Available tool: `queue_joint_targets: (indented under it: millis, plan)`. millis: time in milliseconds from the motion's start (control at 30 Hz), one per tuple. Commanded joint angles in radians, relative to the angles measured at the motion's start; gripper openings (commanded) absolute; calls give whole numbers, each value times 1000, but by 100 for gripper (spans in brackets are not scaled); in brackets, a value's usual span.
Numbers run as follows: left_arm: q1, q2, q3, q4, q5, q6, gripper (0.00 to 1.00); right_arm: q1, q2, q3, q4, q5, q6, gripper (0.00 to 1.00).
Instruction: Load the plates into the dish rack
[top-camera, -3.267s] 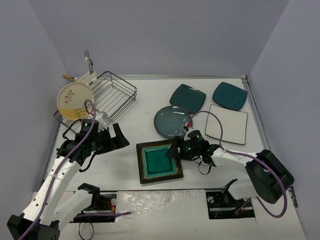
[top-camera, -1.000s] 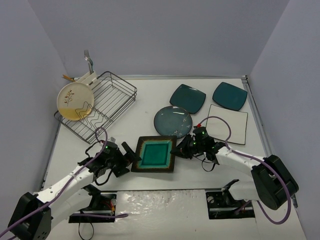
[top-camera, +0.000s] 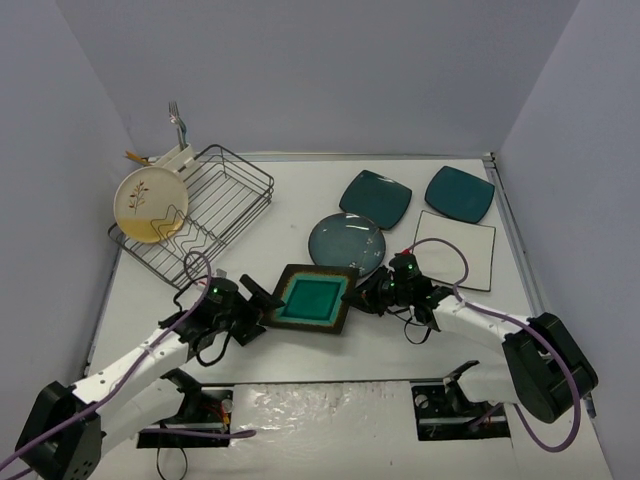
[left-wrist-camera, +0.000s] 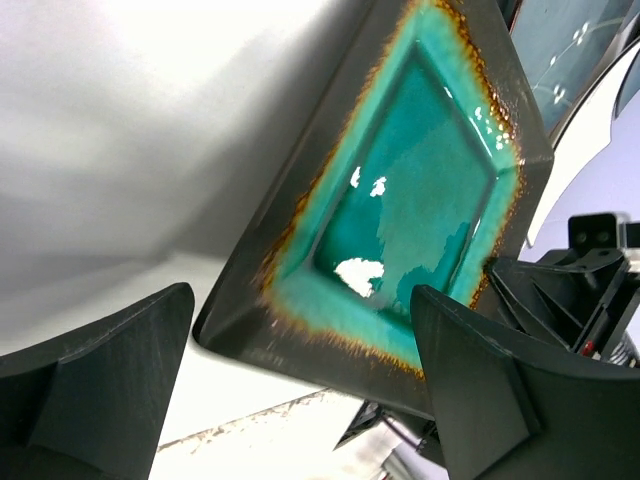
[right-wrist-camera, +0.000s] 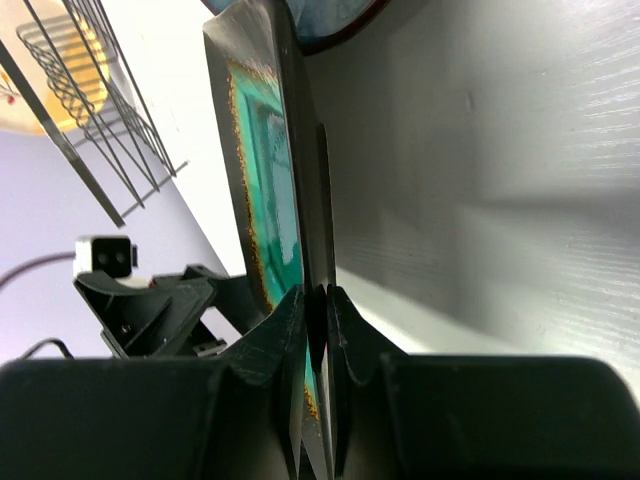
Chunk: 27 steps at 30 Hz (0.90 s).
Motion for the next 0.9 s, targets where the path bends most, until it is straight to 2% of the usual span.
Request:
queue_joint_targets:
  millis: [0,200,400,533,867]
  plan:
    - [-15,-91,54,-115,-96,-85,87,-6,-65,40,93,74,116,0]
    - [-37,-117,66,-177,-115,-131,87,20,-22,71,112,89,119,0]
    - [-140,-50,72,-72,-180,-220,88,47,-12,73,128,114,134,0]
    - [-219,27,124,-55,-278,-267,87,58,-1,79,144,125,146,0]
    - [-330,142,144,47,-426,-407,85,77,-1,69,180,134,192,0]
